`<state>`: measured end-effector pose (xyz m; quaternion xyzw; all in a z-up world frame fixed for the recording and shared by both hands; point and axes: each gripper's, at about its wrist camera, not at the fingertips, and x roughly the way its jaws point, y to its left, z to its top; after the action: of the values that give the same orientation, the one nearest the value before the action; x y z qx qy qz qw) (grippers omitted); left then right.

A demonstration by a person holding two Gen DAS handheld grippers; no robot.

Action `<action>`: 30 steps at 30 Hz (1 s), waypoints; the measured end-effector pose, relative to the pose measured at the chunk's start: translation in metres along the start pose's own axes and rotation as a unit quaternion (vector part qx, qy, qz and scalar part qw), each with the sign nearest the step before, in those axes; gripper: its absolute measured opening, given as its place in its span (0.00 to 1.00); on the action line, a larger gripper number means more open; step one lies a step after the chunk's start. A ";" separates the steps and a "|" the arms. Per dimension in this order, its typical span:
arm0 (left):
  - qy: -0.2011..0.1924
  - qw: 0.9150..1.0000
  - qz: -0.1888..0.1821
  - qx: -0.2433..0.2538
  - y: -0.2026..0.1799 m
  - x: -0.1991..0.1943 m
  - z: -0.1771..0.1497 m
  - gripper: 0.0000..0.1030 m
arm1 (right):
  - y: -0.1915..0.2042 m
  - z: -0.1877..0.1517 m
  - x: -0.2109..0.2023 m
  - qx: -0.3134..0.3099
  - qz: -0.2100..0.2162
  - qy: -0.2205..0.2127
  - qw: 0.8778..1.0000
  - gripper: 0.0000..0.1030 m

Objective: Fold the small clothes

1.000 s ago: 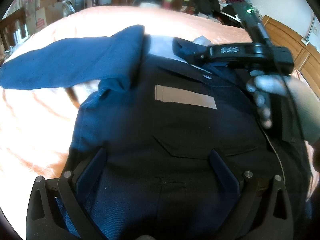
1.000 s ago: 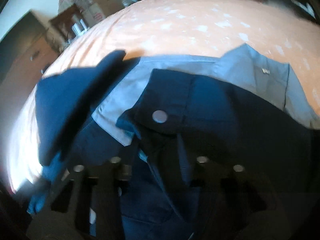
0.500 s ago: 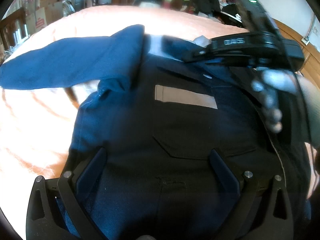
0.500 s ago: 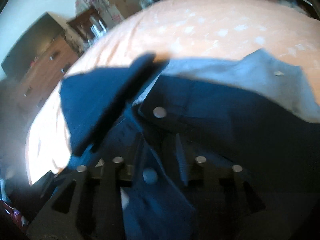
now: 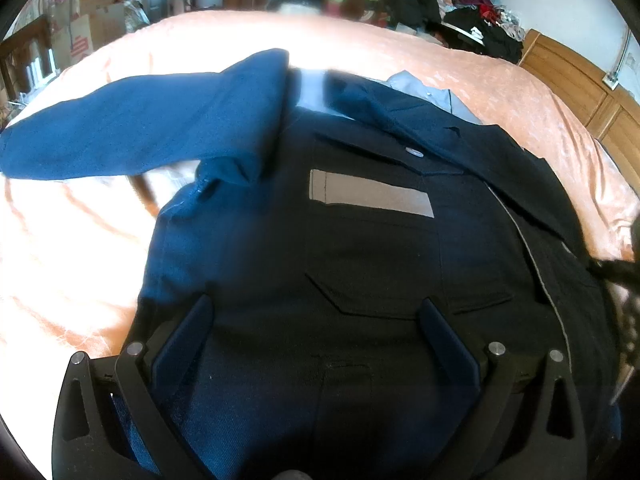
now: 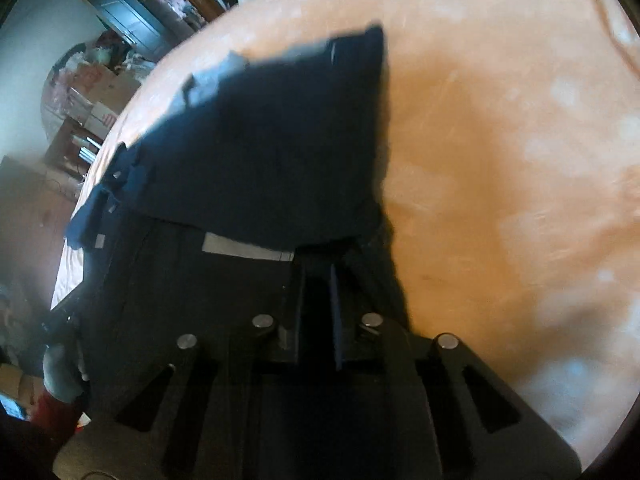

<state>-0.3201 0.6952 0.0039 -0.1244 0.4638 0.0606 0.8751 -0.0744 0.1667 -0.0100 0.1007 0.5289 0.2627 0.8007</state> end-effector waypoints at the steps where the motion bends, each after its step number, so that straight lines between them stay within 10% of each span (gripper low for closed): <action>1: -0.001 1.000 0.000 0.000 0.000 0.000 0.000 1.00 | 0.000 0.006 -0.007 0.000 0.006 -0.017 1.000 0.22; 7: 0.008 1.000 0.012 0.006 -0.005 0.004 0.002 1.00 | -0.007 0.081 0.034 0.002 0.025 -0.030 0.999 0.48; 8: 0.014 1.000 0.016 0.010 -0.007 0.004 0.003 1.00 | -0.013 0.084 0.063 0.017 0.007 0.015 1.000 0.47; 14: -0.015 0.997 -0.013 -0.076 0.037 -0.039 0.009 0.95 | 0.045 0.052 0.039 -0.057 -0.009 -0.016 0.998 0.63; 20: -0.112 0.957 -0.010 -0.267 0.191 -0.110 0.010 0.97 | 0.086 -0.009 0.028 -0.074 0.021 -0.003 0.997 0.68; 25: -0.073 0.917 -0.042 -0.390 0.293 -0.073 0.014 0.97 | 0.117 -0.021 0.046 -0.088 0.014 0.004 0.996 0.79; 30: -0.078 0.930 -0.025 -0.357 0.310 -0.043 0.051 0.97 | 0.115 -0.019 0.049 -0.070 0.008 0.003 0.998 0.79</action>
<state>-0.3726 1.0075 0.0170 -0.4351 0.3384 0.2101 0.8075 -0.1127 0.2868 -0.0060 0.0477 0.5106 0.3058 0.8022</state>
